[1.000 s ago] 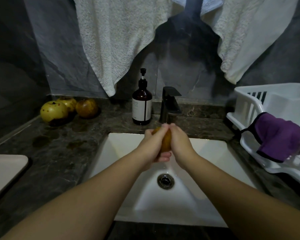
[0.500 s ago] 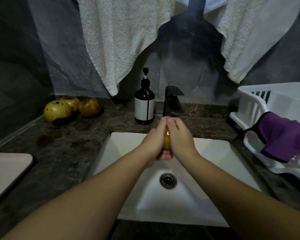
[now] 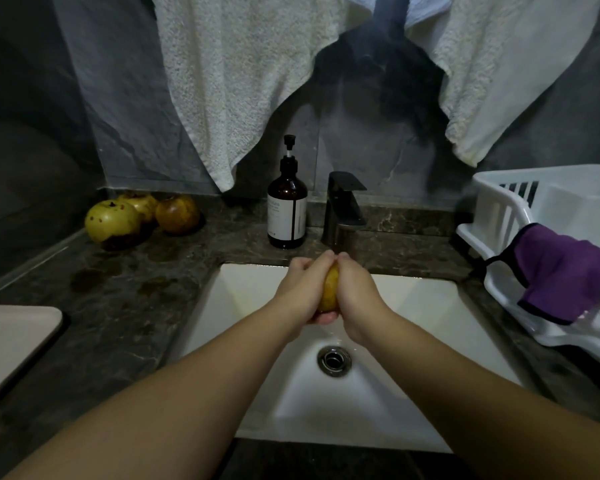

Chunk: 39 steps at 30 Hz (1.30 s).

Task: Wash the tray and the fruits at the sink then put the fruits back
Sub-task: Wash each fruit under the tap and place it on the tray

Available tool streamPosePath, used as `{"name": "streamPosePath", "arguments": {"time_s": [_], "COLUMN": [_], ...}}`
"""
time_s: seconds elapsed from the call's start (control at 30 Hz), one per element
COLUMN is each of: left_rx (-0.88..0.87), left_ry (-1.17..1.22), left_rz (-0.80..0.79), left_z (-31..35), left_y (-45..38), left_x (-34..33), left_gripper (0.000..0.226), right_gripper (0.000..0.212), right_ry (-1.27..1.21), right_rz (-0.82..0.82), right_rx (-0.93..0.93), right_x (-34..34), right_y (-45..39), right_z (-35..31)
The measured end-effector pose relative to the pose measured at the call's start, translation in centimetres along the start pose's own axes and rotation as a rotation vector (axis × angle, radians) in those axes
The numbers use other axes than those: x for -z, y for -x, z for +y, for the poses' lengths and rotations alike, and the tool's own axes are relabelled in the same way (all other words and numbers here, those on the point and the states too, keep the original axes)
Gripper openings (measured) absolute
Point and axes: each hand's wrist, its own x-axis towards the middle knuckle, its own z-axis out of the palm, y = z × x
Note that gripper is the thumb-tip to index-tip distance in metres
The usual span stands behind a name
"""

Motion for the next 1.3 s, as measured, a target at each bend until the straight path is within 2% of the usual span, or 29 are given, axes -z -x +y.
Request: {"name": "streamPosePath", "arguments": {"time_s": [0.07,0.13,0.23,0.3,0.37,0.47,0.5,0.6,0.63,0.73,0.87,0.9,0.97,1.03,1.13,1.3], "left_rx": [0.028,0.059,0.085,0.125,0.145,0.102,0.098,0.098,0.098,0.101,0.131,0.137,0.140,0.167,0.237,0.289], "left_ry": [0.049,0.121,0.225,0.248,0.200,0.140,0.148,0.144,0.121,0.089,0.135,0.126,0.143,0.216,0.312,0.405], "left_rz": [-0.030,-0.056,-0.054,-0.088,-0.095,-0.032,-0.019,-0.066,-0.063,-0.017,-0.078,-0.080,-0.076,-0.090,-0.136,-0.102], "left_z": [0.1,0.5,0.8,0.8,0.6,0.7,0.7,0.2,0.2,0.3,-0.1,0.0,0.3,0.4,0.5,0.5], "left_y": [0.5,1.0,1.2,1.5,1.4,1.2,1.2,1.1,1.1,1.0,1.1,1.1,0.8,0.6,0.7,0.3], "left_x": [-0.1,-0.4,-0.3,-0.3,-0.3,-0.2,-0.2,-0.4,-0.5,-0.4,-0.6,-0.5,-0.1,0.6,1.3,2.6], "left_gripper": [0.035,0.038,0.039,0.041,0.043,0.044,0.041,0.040,0.042,0.050,0.056,0.061,0.063,0.066,0.071,0.067], "right_gripper": [0.028,0.029,0.022,0.027,0.028,0.022,0.023,0.030,0.029,0.024,0.034,0.031,0.029,0.027,0.025,0.030], "right_ry": [0.150,0.003,-0.138,0.023,0.036,-0.097,-0.068,0.089,0.067,-0.028,0.240,0.197,0.041,-0.008,0.030,0.037], "right_rz": [0.085,0.049,-0.014,0.005,0.004,-0.037,-0.028,0.031,0.016,-0.044,-0.015,-0.044,-0.108,-0.175,-0.265,-0.322], "right_rx": [0.169,0.216,0.112,0.199,0.256,0.095,0.112,0.339,0.341,0.212,0.506,0.486,0.314,0.214,0.231,0.302], "right_x": [-0.4,0.0,0.1,-0.4,-0.1,0.0,-0.2,-0.6,-0.2,0.4,0.0,0.3,0.8,1.1,1.6,2.5], "right_y": [0.1,0.4,0.7,0.8,0.6,0.8,0.9,1.4,1.3,0.7,1.2,0.9,0.3,0.3,0.5,0.1], "right_z": [0.1,-0.7,-0.7,-0.4,-0.9,-1.4,-1.1,-0.9,-1.1,-1.2,-0.5,-0.7,-1.2,-1.0,0.1,0.6]}}
